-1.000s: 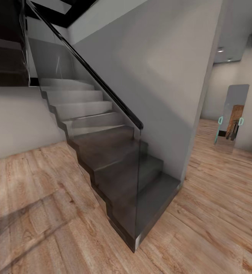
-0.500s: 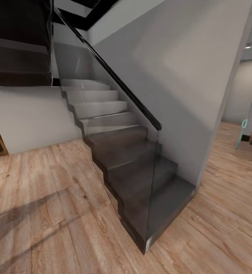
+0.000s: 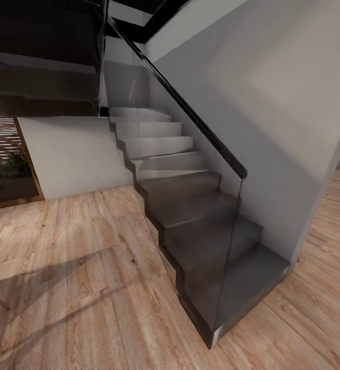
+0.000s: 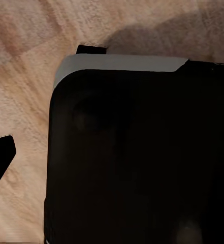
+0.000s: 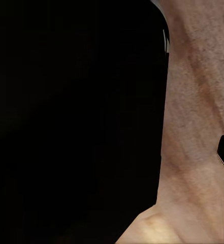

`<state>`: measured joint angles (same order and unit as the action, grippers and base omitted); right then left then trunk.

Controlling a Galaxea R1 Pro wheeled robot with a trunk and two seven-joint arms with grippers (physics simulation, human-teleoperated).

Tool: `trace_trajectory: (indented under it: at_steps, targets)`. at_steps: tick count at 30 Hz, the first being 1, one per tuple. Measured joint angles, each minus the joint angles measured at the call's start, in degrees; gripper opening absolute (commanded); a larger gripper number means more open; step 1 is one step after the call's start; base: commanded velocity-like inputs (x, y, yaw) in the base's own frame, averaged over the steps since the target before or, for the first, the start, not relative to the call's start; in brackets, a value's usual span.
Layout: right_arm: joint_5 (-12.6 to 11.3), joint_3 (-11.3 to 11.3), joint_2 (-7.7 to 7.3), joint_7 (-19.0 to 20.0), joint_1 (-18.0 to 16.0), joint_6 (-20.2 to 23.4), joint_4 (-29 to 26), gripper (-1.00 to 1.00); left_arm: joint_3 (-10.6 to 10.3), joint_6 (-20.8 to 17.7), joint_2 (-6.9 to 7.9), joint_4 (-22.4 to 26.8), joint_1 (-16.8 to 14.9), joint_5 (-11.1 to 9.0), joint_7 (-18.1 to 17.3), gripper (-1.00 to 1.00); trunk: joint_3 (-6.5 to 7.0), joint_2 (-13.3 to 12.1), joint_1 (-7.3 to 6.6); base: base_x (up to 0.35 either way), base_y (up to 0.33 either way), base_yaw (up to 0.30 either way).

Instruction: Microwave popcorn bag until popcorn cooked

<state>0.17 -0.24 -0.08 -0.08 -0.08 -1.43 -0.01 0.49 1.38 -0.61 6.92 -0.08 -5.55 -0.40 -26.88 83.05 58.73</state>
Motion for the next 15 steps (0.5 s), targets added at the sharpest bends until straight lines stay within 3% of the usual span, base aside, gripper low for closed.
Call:
trace_trajectory:
  at_steps: [6, 15]
  targets:
    - [0.1, 0.0, 0.00, 0.0, 0.0, 0.0, 0.0, 1.00, -0.5, 0.1, 1.56, -0.2, 0.0, 0.6, 0.2, 1.00, 0.00, 0.0, 0.00, 0.000, 0.000, 0.273]
    - [-0.2, -0.2, 0.00, 0.0, 0.0, -2.2, 0.0, 1.00, -0.6, 0.1, 1.66, -0.2, 0.0, 0.7, 0.2, 1.00, 0.00, 0.0, 0.00, 0.000, 0.000, 0.277]
